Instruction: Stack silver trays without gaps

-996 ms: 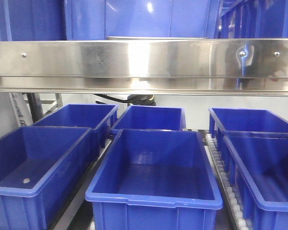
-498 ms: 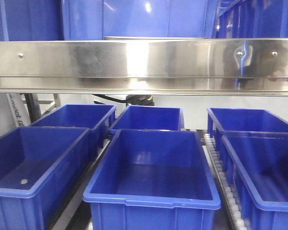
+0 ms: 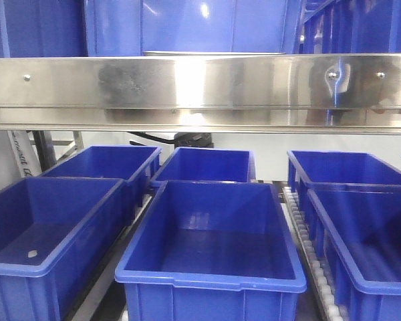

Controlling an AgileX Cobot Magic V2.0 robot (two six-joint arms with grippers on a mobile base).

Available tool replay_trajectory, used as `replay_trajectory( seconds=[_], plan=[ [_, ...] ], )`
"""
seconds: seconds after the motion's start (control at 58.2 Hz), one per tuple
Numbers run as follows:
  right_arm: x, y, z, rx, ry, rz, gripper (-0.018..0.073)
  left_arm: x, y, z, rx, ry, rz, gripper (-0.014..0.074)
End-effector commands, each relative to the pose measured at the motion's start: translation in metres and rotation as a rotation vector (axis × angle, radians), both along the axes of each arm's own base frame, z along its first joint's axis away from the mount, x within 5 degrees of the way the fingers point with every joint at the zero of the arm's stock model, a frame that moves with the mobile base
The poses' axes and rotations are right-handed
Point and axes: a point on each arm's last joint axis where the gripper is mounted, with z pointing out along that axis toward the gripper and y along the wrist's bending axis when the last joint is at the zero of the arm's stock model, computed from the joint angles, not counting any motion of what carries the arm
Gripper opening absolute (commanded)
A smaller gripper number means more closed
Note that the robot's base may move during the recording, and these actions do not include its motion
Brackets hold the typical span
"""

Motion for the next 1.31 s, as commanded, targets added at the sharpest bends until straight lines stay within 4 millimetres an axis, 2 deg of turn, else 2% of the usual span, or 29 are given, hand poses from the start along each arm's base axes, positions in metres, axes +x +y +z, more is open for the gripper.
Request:
replay_trajectory(
  seconds=[0.0, 1.288],
  plan=[
    [-0.0005, -0.0003, 0.0021, -0.014, -0.024, -0.005, -0.0079, 0.0003, 0.0005, 0.0025, 0.012, -0.025, 0.011, -0.0013],
    [-0.0005, -0.0003, 0.0021, -0.014, -0.024, -0.005, -0.0079, -0.0024, 0.0031, -0.0032, 0.028, 0.023, 0.043, -0.0013]
  ],
)
